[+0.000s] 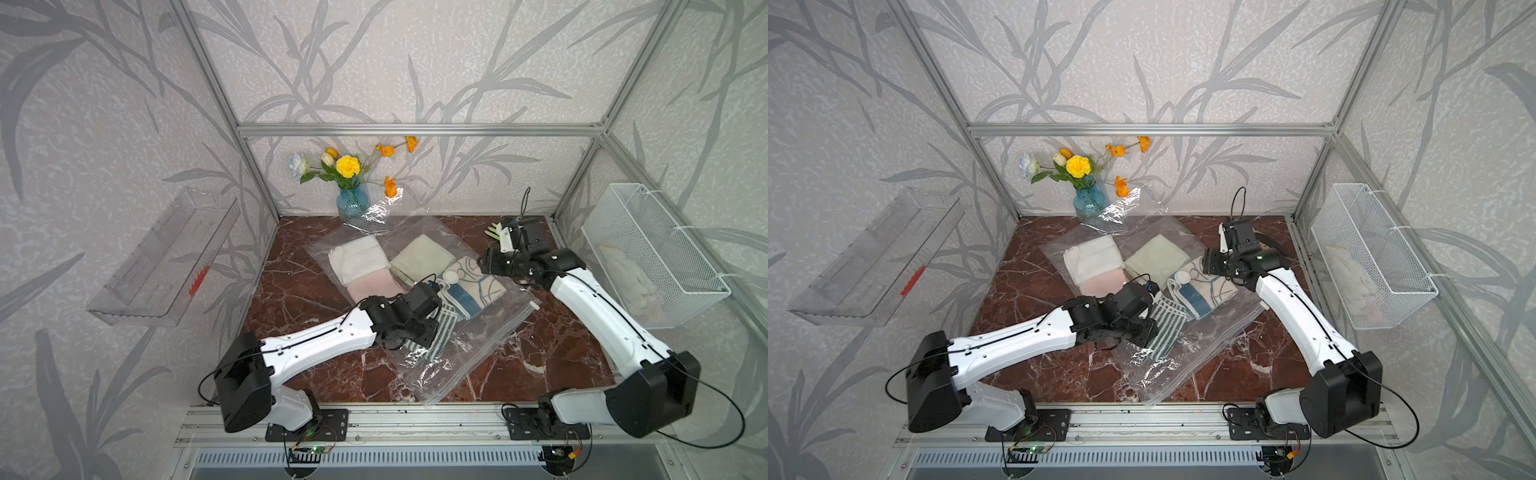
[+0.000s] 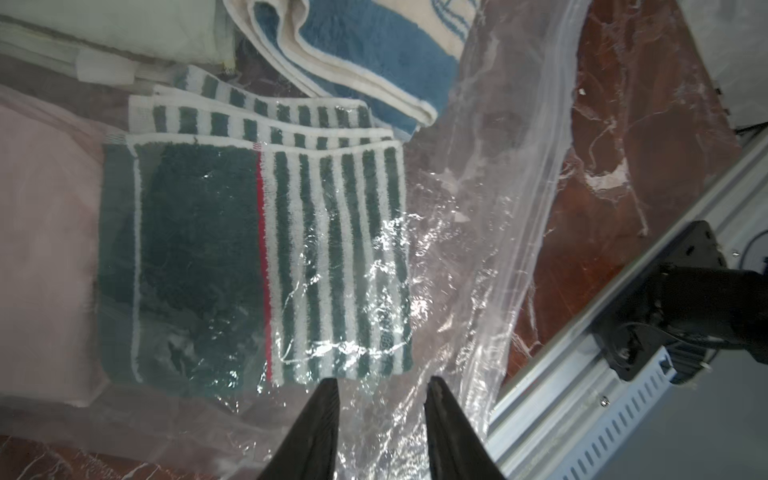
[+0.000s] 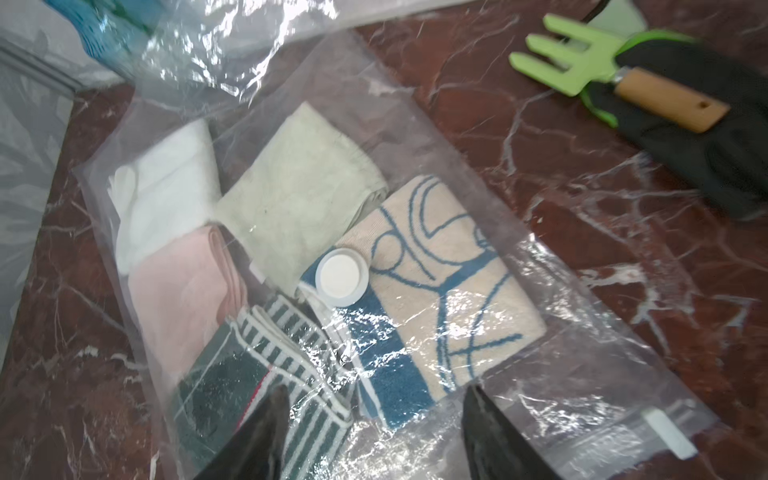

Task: Place the folded towel into the vacuum bag
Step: Adjust the vacuum bag at the center of the board.

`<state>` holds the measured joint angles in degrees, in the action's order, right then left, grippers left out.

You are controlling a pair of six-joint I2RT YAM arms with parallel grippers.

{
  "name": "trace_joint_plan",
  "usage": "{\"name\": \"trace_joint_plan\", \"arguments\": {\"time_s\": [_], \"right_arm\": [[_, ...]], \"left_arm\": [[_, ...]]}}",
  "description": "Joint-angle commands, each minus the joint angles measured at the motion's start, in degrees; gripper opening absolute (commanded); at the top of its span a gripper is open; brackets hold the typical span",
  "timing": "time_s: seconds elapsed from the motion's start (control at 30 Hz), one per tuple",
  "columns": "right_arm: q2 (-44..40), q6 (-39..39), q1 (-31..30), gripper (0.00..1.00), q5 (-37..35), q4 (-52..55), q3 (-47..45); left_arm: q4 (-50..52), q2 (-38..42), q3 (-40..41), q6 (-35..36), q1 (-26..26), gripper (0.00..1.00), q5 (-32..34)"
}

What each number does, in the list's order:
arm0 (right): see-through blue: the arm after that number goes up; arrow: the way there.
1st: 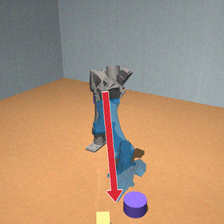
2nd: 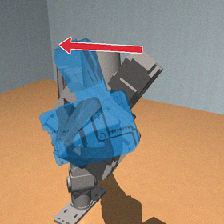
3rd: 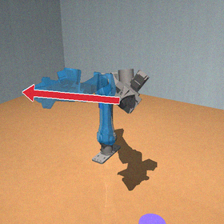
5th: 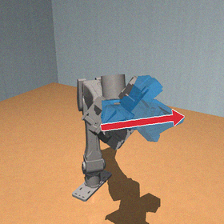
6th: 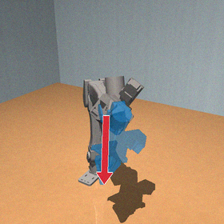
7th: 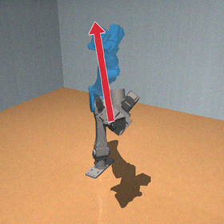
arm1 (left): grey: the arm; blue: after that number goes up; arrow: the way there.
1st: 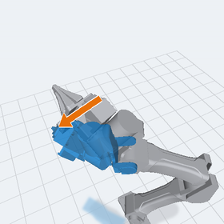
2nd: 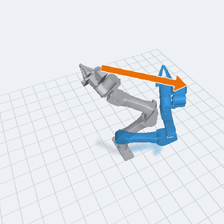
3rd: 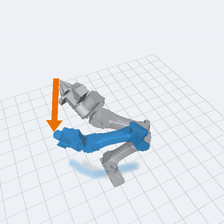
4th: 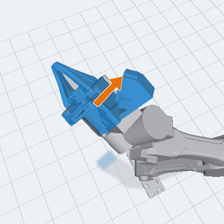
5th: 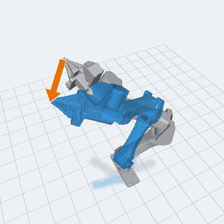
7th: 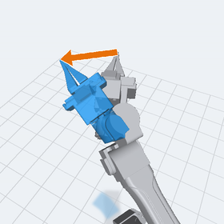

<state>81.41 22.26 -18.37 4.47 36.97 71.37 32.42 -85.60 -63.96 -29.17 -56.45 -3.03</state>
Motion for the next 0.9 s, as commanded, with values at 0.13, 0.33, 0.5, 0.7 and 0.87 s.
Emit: {"name": "trace_joint_plan", "arguments": {"time_s": [0.13, 0.33, 0.5, 0.7, 0.87], "right_arm": [[11.79, 0.53, 0.78, 0.63, 4.84, -5.8, -7.73], [19.65, 2.97, -1.78, 0.61, 8.63, -13.01, -14.07], [22.66, 9.72, -8.75, 0.6, 10.31, -18.6, -15.46], [23.07, 18.34, -11.51, 0.59, 14.58, -24.04, -13.45], [12.95, 17.16, -7.22, 0.61, 22.38, -21.65, -15.98]], "left_arm": [[-11.97, -8.25, 5.18, -4.72, 2.48, 0.35, -0.34], [-11.46, -10.58, 11.83, -7.32, 8.27, 0.31, 2.78], [-7.72, -8.74, 15.35, -9.32, 15.12, 0.31, 8.75], [-0.02, -5.8, 13.28, -7.97, 20.22, 0.32, 18.62], [6.07, 2.08, 11.53, -6.26, 20.58, 0.38, 20.97]]}}
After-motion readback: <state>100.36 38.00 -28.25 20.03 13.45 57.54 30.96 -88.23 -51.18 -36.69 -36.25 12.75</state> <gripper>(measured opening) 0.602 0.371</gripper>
